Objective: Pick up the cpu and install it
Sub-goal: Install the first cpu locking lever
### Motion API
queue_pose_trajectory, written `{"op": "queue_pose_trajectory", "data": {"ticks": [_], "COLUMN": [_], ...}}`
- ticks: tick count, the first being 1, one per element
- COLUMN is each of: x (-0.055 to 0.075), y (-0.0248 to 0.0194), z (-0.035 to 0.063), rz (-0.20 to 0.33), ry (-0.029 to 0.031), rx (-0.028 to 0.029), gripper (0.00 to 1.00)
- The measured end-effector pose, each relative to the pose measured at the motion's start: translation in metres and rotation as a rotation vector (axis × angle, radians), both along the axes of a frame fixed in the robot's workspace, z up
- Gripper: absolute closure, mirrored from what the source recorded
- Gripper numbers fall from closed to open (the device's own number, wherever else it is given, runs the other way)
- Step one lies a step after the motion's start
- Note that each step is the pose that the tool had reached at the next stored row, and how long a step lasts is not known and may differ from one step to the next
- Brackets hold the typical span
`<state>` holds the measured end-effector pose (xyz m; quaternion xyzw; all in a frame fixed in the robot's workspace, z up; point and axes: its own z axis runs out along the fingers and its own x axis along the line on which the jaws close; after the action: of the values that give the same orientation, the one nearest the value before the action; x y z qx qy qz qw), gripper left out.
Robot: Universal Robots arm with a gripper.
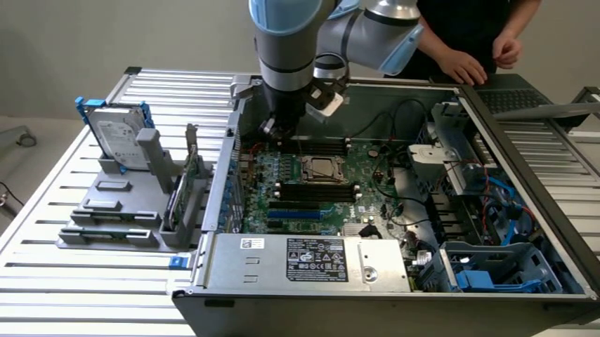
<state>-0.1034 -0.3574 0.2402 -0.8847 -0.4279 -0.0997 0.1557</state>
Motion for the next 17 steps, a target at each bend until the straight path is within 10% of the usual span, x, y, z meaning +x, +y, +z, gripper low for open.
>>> {"op": "queue_pose_trajectory", "data": {"ticks": [17], "x": [0.0064], "y": [0.0026], "z": [-0.0024], "rz": [-0.069], "ry": [-0.0425], "rx": [-0.0125], "gripper": [0.89]}}
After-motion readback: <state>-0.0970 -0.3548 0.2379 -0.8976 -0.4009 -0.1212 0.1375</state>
